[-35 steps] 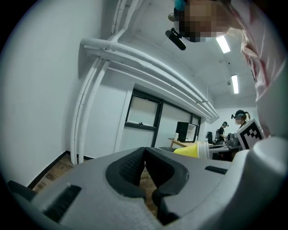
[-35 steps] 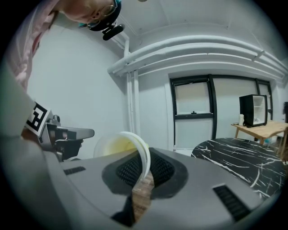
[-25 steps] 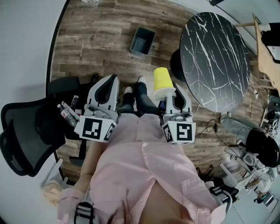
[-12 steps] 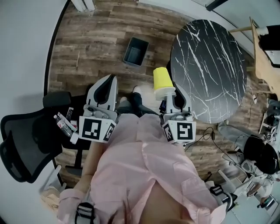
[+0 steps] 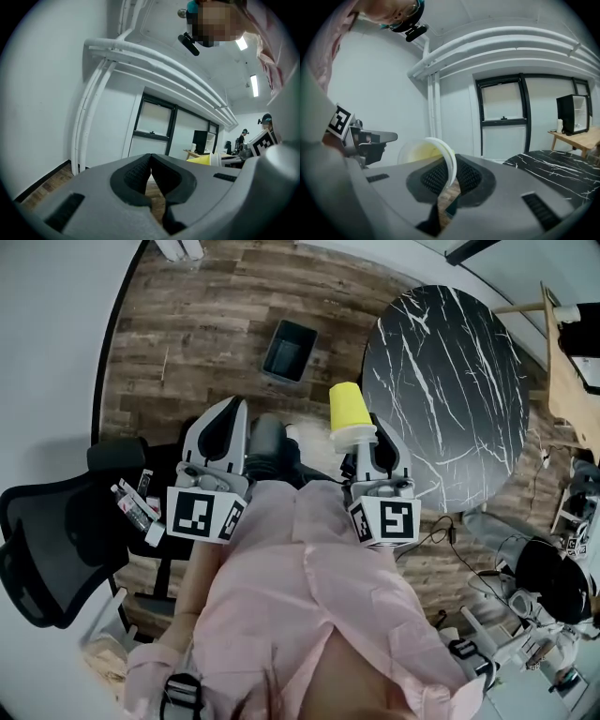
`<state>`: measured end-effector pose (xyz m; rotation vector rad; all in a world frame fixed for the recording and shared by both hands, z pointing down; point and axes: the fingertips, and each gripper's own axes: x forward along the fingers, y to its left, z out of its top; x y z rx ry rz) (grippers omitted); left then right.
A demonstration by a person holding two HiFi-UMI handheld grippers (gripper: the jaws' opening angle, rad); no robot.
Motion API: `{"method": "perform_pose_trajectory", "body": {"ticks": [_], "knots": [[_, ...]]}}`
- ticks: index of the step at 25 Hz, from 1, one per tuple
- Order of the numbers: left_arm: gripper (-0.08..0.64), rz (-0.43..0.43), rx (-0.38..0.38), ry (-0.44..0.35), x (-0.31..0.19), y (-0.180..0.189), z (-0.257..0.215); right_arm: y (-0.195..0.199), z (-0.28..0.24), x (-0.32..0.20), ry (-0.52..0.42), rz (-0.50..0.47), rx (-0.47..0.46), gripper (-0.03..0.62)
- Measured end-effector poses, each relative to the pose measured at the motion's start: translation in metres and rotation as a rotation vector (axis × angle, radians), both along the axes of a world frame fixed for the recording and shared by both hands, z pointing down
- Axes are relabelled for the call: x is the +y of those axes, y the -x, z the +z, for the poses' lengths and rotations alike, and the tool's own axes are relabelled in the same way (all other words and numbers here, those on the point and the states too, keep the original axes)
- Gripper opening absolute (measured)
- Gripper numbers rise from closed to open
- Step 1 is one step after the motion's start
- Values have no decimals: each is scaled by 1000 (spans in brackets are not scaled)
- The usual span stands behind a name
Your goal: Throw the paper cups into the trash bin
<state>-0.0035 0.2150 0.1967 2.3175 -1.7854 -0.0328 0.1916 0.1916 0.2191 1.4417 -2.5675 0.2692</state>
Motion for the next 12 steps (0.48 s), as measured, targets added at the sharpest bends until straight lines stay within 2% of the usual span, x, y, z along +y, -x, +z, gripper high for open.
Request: {"method": "perform_pose_trajectory", "body": {"ticks": [6,12], "knots": [[16,-7,3,24,-21,13,4,11,6,-19,28,-5,5,43],[15,29,13,39,-67,34,5,27,5,-57,54,45,3,43]]}}
